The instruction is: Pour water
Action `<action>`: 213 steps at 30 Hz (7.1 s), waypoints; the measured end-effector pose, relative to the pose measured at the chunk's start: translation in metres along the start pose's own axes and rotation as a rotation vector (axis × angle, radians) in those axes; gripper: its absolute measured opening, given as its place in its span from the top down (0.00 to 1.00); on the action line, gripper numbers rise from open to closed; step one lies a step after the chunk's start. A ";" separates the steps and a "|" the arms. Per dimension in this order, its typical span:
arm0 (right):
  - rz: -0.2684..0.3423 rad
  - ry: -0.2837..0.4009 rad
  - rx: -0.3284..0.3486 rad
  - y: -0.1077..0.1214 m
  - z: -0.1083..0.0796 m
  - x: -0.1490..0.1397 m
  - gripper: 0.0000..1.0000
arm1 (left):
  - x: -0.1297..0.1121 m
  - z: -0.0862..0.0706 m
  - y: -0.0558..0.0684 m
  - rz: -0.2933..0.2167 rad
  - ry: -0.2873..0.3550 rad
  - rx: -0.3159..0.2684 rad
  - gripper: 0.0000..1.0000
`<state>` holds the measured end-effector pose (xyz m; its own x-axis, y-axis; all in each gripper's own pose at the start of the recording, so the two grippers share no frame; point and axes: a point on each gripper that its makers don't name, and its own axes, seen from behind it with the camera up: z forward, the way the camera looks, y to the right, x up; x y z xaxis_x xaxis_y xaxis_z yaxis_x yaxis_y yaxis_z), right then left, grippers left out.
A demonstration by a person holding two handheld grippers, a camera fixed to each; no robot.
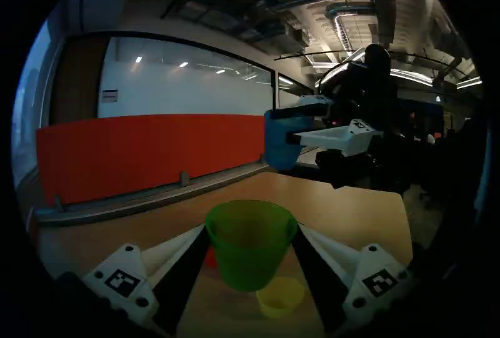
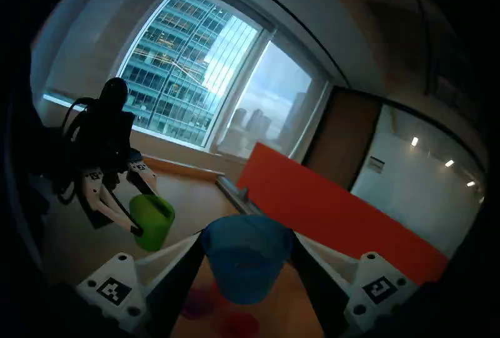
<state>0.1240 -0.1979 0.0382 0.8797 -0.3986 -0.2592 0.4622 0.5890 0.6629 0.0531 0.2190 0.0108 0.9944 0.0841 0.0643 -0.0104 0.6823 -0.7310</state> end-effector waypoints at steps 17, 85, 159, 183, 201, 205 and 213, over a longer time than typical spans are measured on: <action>-0.284 0.031 -0.006 0.012 0.020 0.049 0.06 | 0.004 -0.002 0.012 -0.001 0.013 -0.013 0.12; -0.789 0.092 -0.029 0.017 0.067 0.114 0.06 | 0.009 0.007 0.020 0.002 0.026 -0.045 0.12; -1.207 0.125 -0.134 0.027 0.065 0.153 0.06 | 0.011 0.013 0.018 0.000 0.032 -0.041 0.12; -0.941 0.149 -0.125 0.033 0.060 0.151 0.06 | 0.017 0.013 0.017 0.005 0.038 -0.033 0.12; -0.277 0.151 -0.014 0.019 0.054 0.134 0.06 | 0.020 0.011 0.015 0.016 0.043 -0.029 0.12; -0.142 0.152 0.029 0.008 0.052 0.135 0.06 | 0.021 0.011 0.014 0.019 0.043 -0.028 0.13; 0.132 0.151 0.097 -0.004 0.050 0.139 0.07 | 0.023 0.011 0.014 0.024 0.044 -0.028 0.13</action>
<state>0.2389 -0.2906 0.0347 0.9420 -0.2083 -0.2631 0.3354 0.5559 0.7606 0.0750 0.2387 0.0091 0.9975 0.0679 0.0175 -0.0317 0.6596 -0.7510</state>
